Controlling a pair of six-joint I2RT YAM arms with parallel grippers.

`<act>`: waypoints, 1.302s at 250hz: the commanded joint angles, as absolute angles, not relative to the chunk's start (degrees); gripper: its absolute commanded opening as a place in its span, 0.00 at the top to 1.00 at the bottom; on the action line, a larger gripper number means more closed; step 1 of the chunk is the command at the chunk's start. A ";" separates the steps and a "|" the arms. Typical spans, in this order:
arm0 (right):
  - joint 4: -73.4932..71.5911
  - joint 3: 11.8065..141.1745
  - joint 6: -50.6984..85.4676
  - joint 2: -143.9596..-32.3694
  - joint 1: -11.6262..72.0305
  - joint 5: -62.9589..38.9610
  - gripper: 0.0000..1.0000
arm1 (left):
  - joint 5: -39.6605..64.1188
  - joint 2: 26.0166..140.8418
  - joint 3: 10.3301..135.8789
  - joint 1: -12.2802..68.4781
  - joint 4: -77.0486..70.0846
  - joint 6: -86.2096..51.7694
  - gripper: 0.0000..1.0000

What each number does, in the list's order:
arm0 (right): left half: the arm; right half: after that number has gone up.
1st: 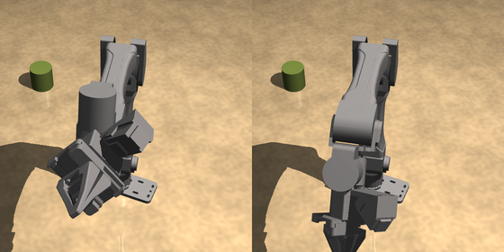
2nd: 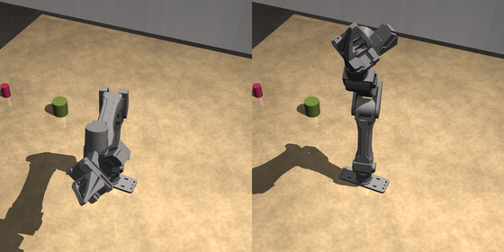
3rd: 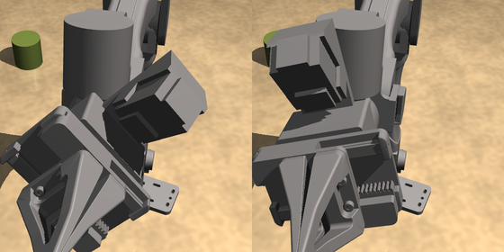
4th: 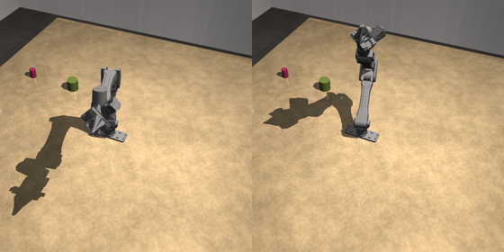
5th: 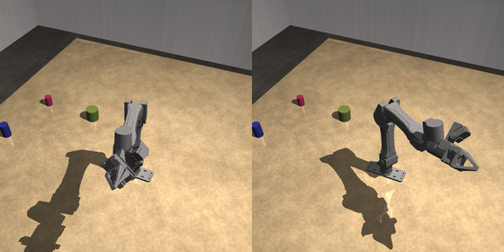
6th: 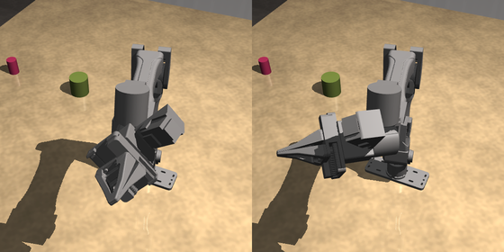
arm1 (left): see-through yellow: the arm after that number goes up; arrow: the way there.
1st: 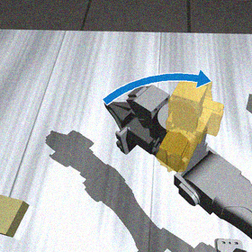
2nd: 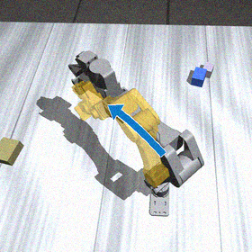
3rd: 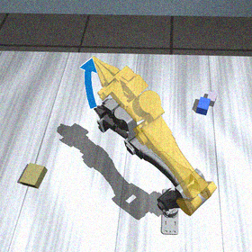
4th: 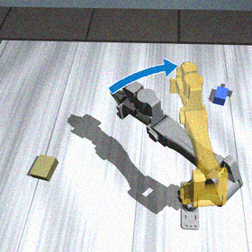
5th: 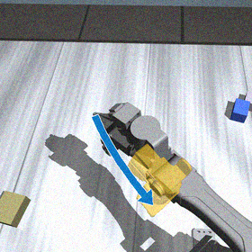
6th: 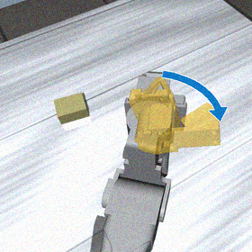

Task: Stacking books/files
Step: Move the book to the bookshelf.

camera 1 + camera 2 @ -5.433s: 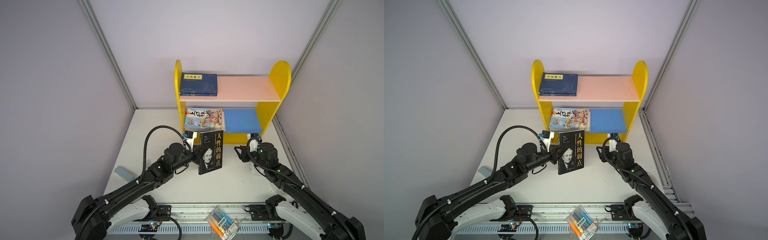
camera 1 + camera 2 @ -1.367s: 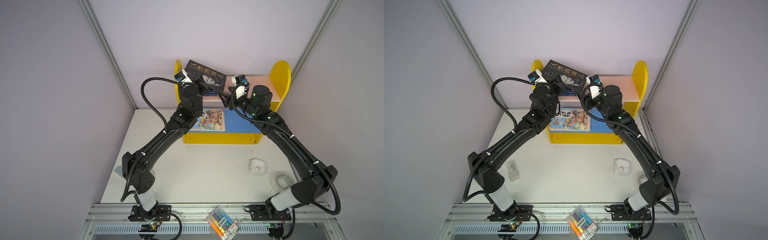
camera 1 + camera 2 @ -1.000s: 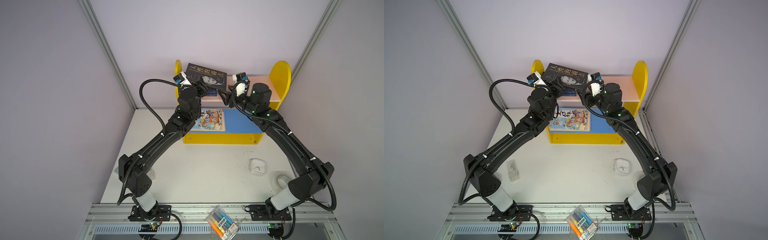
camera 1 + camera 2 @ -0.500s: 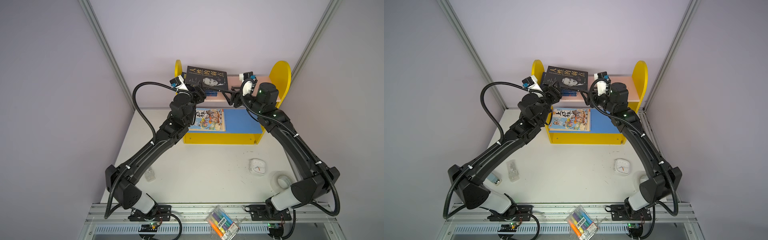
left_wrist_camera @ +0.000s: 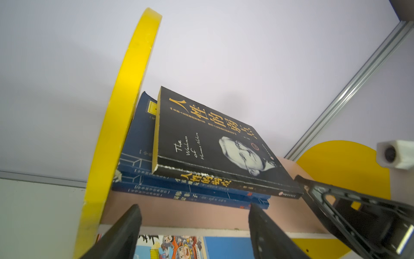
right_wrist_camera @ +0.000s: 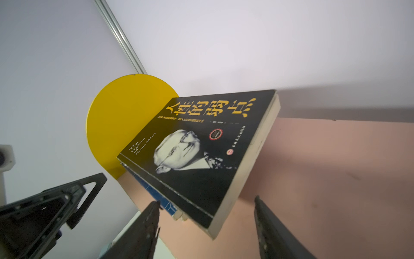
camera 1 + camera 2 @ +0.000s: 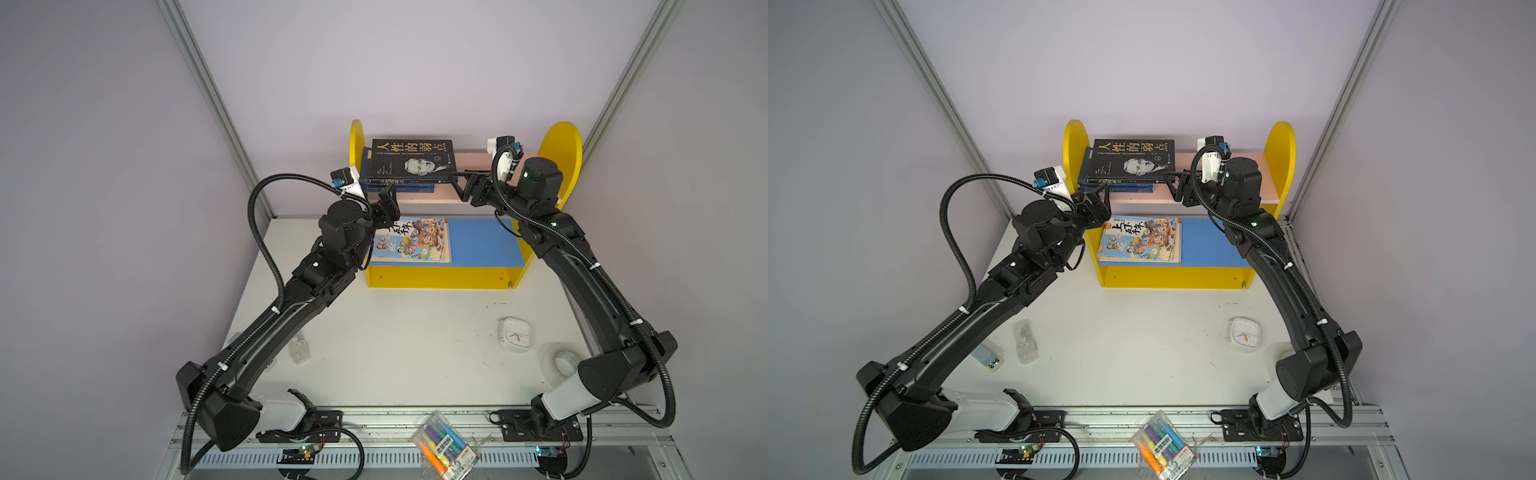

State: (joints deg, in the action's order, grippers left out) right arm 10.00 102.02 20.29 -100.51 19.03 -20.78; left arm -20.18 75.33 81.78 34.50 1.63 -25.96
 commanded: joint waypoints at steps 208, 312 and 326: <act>13.45 114.85 24.50 -111.57 22.19 -19.98 0.48 | -13.45 56.24 54.28 31.51 22.65 -30.05 0.16; 13.65 114.96 23.10 -111.54 23.37 -16.43 0.39 | -11.75 55.75 51.01 30.29 21.97 -32.16 0.16; 14.43 114.85 20.90 -110.76 23.42 -15.33 0.37 | -11.53 55.49 50.72 30.21 21.94 -32.21 0.16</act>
State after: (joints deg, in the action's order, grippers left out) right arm 12.86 114.74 24.47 -111.55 23.31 -17.85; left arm -12.49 55.99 51.27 30.39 23.42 -31.57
